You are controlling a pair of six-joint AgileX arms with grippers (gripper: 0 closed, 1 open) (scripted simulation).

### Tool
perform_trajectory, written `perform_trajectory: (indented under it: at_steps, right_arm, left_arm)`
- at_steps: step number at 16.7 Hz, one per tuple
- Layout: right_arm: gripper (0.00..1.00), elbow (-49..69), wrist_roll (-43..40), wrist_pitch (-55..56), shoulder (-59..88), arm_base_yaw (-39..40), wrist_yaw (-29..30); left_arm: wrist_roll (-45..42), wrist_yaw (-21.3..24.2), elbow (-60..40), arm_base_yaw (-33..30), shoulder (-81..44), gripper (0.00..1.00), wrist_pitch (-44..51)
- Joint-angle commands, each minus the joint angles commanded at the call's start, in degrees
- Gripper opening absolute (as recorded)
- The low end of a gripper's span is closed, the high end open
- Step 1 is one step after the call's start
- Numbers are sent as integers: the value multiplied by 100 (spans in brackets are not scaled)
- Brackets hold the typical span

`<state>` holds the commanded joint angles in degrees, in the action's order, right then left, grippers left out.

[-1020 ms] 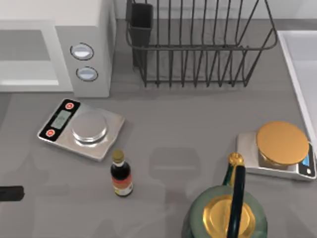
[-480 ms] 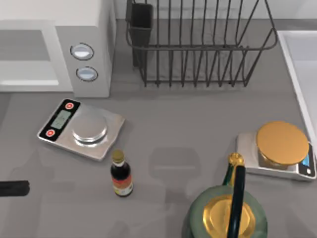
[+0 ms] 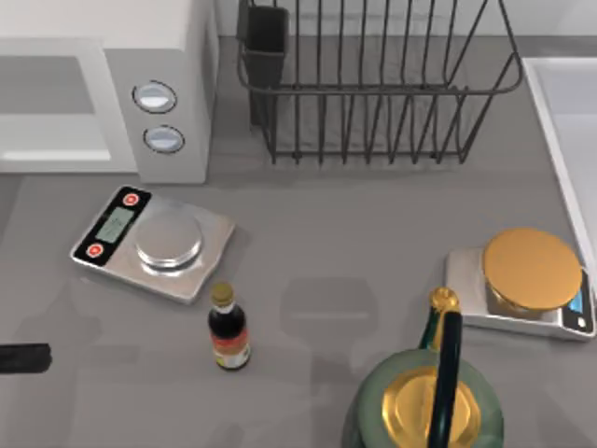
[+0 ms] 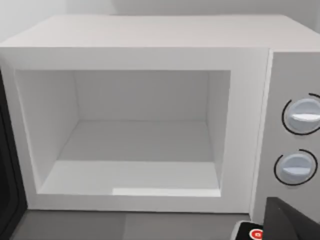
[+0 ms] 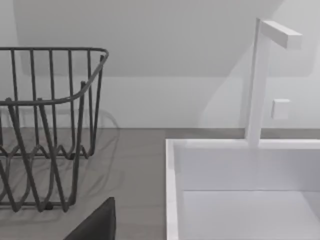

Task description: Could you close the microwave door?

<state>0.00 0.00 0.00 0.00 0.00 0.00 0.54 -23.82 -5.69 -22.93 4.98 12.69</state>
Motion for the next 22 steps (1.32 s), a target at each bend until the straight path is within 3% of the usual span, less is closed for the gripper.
perform_trajectory:
  at_steps: [3,7,11,18,22]
  right_arm:
    - [100,0,0,0,0,0,0]
    - [100,0,0,0,0,0,0]
    - [100,0,0,0,0,0,0]
    - [100,0,0,0,0,0,0]
    - [100,0,0,0,0,0,0]
  left_arm:
    - [-143,123,-164,157,-175,0,76]
    - [-902,795,-1041,1141,-1190,0,460]
    - [-2008,1855,-2411,2794,-2988,0,1030]
    - [-3978,4104,-5111,5988,-7094,0,2165]
    - [-4772,5226,-6381,7387,-9012,0,2677]
